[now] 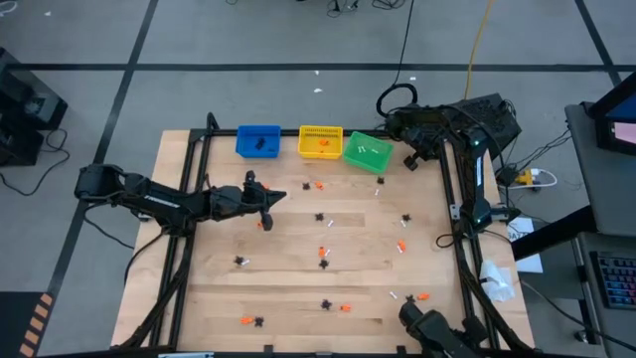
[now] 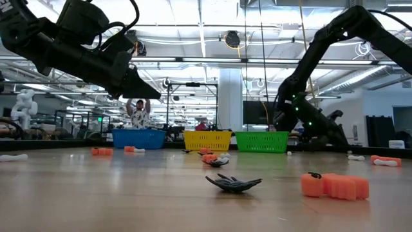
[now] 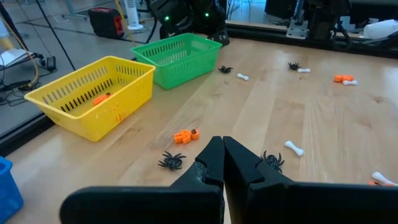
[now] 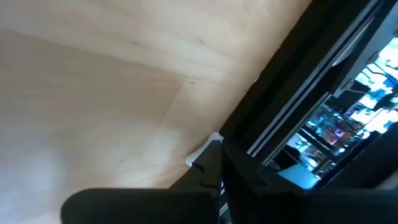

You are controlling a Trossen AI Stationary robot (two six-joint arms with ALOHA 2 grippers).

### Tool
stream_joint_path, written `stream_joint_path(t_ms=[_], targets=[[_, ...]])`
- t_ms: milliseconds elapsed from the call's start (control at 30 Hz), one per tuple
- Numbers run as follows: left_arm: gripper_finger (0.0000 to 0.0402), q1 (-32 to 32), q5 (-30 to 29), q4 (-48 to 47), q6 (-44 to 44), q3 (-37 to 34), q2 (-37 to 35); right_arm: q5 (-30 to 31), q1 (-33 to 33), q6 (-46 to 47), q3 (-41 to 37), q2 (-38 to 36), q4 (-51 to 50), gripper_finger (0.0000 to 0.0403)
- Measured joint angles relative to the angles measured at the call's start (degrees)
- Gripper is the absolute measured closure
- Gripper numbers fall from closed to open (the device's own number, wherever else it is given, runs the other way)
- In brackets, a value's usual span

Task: Sort Halloween decoration
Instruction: Put the white bone toy into the green bin

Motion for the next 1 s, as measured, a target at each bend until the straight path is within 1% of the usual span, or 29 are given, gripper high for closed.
stream_joint_path(t_ms=[167,333,400,533,633,700,800,1000], targets=[[0.0402,-0.02,-0.31,0.02,0.09,0.0,0.0,-1.75,-0.02,-1.42,0.09,-0.34,-0.46,0.0403],[0.0402,0.0,-1.32,0.04,0.28,0.0,0.0,-9.11,0.03,-3.95,0.04,-3.5,3.05,0.0403],[0.0402,-0.02,-1.46,0.03,0.28,0.0,0.0,-10.45,0.13,-4.07,0.04,-5.08,3.23,0.0403],[0.0402,0.0,-1.48,0.04,0.28,0.0,0.0,-10.52,0.12,-2.89,0.06,-7.61,1.04,0.0403],[0.0402,0.0,-1.48,0.04,0.28,0.0,0.0,-10.3,-0.54,-1.84,-0.16,-7.31,0.08,0.0403],[0.0402,-0.01,-1.48,0.04,0.28,0.0,0.0,-9.11,-0.59,-1.29,-0.35,-6.05,-0.13,0.0403],[0.0402,-0.02,-1.48,0.04,0.29,0.0,0.0,-5.67,-0.8,0.09,-0.5,-3.39,-1.29,0.0403],[0.0402,-0.02,-1.51,-0.16,0.37,0.0,0.02,-4.89,-1.68,1.48,0.83,1.03,-4.21,0.0403]])
